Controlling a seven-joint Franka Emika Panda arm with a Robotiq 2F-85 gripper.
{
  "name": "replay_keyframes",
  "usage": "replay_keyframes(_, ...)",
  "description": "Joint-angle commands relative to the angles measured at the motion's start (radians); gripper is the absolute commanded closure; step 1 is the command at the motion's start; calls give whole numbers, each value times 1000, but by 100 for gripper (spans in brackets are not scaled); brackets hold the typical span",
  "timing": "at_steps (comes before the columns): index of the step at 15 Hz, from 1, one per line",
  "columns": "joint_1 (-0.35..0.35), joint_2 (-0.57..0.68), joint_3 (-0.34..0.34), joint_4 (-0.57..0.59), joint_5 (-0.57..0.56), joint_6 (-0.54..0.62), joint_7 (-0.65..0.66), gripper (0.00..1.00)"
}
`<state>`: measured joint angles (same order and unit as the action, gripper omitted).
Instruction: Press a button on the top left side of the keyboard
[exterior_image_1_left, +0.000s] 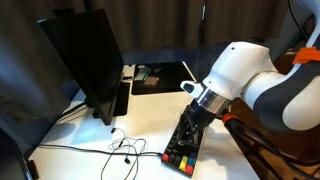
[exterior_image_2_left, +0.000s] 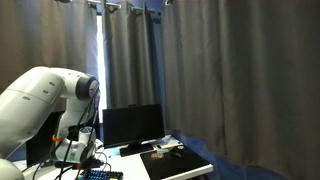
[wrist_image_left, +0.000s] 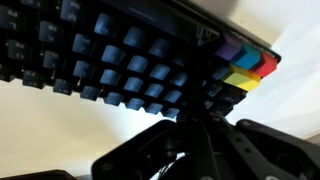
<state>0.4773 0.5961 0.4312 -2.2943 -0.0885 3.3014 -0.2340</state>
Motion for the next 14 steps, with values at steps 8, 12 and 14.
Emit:
replay_keyframes(8,12,21,-24,19,-50,27,37,100)
replay_keyframes(12,9,27,-24,26,-52,32,37,100)
replay_keyframes(14,8,29,-23,26,-52,29,37,100)
